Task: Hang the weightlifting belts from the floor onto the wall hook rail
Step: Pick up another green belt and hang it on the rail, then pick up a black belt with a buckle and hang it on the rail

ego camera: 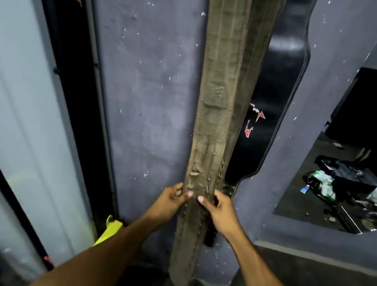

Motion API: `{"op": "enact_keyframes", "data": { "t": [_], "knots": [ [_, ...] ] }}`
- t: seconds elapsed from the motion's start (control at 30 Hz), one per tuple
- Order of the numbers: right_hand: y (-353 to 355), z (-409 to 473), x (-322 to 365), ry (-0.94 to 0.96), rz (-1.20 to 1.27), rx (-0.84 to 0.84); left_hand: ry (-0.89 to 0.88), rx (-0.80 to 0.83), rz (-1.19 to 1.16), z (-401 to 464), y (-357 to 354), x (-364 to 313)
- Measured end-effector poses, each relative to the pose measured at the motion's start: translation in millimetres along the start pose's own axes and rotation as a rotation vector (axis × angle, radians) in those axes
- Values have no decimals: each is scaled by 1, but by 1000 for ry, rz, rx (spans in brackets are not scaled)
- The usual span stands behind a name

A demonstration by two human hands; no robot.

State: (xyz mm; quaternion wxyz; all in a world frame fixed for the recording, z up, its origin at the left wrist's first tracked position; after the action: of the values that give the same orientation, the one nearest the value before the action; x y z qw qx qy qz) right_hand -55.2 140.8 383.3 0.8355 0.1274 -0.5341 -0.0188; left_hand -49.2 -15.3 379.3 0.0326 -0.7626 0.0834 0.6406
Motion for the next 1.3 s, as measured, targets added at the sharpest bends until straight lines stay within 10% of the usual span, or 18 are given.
{"op": "enact_keyframes", "data": {
  "t": [0.4,0.77,1.3],
  "knots": [
    [-12,-25,-60,-194,34,-52,96,-102,76,17,15,51],
    [-46,-134,-253,-659,-109,92,731,-110,188,31,32,357],
    [-137,-315,-637,-1147,22,65,1039,-44,420,111,21,685]
  ]
}}
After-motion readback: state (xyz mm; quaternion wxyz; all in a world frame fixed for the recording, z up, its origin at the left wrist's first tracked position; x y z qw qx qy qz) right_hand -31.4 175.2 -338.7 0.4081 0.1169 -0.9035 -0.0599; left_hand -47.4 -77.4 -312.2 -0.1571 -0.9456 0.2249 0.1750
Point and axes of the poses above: each hand's wrist, its own z-axis towards the middle knuckle, its own y-axis out of the back of the hand, x = y × z, the point moved 8 cm from there along z, towards the middle knuckle, and after that the axes turned 14 degrees about y, right-handed, at the moved point
